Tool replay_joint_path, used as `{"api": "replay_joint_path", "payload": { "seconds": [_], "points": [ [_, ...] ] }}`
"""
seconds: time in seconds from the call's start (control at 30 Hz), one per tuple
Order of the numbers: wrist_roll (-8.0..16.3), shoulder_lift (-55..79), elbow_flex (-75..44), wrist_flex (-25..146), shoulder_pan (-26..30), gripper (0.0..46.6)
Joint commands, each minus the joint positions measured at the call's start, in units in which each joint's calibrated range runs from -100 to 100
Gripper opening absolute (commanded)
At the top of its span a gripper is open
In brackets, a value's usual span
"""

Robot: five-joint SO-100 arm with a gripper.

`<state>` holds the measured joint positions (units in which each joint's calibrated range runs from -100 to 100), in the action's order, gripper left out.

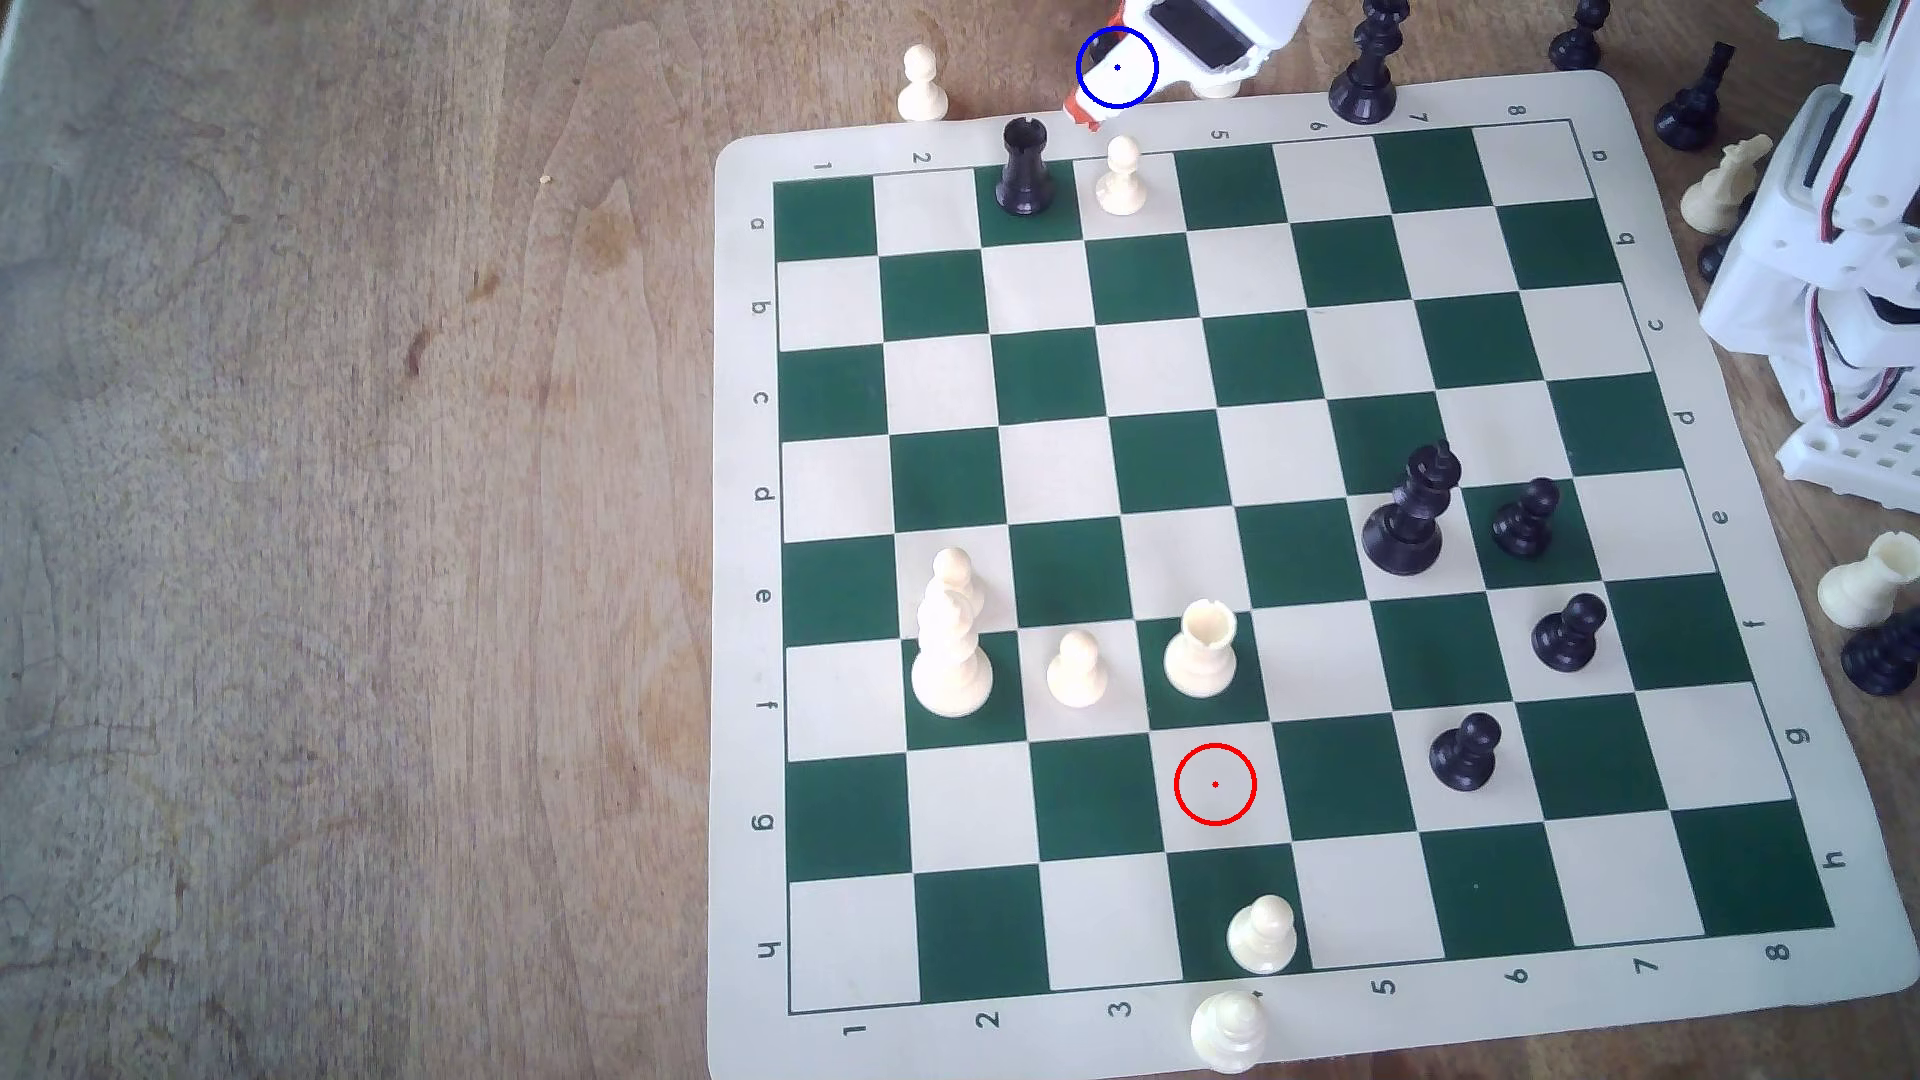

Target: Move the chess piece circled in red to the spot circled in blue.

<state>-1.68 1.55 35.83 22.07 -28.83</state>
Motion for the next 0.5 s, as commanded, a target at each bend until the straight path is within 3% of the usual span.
{"api": "replay_joint_path", "payload": {
  "seconds": [0.0,0.13,0.47],
  "points": [
    [0.63,-6.39,-0.66,-2.74,-1.16,19.5],
    [2.54,-11.23,0.52,-6.92,-1.24,18.9],
    [2.44,-37.97,20.92,-7.90,7.76,19.5]
  ]
}}
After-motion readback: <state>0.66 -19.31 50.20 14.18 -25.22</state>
